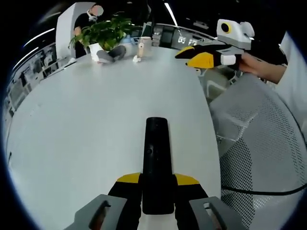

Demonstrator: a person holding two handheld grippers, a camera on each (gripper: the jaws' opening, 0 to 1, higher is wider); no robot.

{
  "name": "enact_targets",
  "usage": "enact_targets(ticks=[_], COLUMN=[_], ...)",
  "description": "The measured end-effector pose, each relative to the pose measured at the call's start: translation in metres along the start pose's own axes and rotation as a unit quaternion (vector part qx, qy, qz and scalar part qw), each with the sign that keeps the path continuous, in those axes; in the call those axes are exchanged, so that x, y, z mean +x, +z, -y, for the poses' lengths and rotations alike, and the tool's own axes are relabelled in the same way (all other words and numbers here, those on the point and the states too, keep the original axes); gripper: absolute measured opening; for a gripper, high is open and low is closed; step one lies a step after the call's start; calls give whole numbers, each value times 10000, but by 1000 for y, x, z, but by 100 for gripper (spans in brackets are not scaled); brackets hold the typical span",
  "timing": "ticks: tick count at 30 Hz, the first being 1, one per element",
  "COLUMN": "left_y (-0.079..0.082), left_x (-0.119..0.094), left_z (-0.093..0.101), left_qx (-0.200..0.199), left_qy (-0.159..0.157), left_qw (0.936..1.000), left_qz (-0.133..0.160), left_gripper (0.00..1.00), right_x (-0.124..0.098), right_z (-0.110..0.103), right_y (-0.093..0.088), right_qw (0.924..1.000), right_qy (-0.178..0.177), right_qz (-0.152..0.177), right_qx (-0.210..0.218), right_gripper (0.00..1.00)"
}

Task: Press the specified remote control buttons in sequence, fully releasing each button before pressing the next.

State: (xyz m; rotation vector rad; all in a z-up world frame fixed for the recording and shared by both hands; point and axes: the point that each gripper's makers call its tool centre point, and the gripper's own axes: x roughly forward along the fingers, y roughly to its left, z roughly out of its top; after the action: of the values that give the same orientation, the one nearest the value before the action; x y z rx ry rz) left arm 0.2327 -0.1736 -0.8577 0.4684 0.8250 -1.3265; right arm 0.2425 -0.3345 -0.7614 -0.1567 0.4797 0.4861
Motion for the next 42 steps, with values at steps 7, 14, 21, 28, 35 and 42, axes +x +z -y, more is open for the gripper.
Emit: enact_targets(ticks=[7, 14, 21, 28, 35, 42], left_y=[0, 0, 0, -1, -4, -5], left_x=[0, 1, 2, 2, 0, 1], left_z=[4, 9, 16, 21, 29, 32], left_qx=[-42, -132, -121, -72, -44, -67], left_qy=[12, 38, 46, 87, 66, 96], left_qw=[10000, 9997, 9996, 9997, 9996, 9996], left_qz=[70, 189, 237, 223, 255, 275], left_gripper=[24, 24, 24, 24, 24, 24], right_x=[0, 0, 1, 1, 1, 1], right_z=[0, 0, -1, 0, -1, -1], right_y=[-1, -1, -1, -2, -2, -2], right_qw=[10000, 10000, 10000, 10000, 10000, 10000], right_qy=[9, 17, 25, 27, 41, 39], right_qz=[-14, -22, -24, -33, -39, -50], right_qx=[-3, -9, -11, 2, -12, -19], right_gripper=[27, 27, 27, 27, 27, 27])
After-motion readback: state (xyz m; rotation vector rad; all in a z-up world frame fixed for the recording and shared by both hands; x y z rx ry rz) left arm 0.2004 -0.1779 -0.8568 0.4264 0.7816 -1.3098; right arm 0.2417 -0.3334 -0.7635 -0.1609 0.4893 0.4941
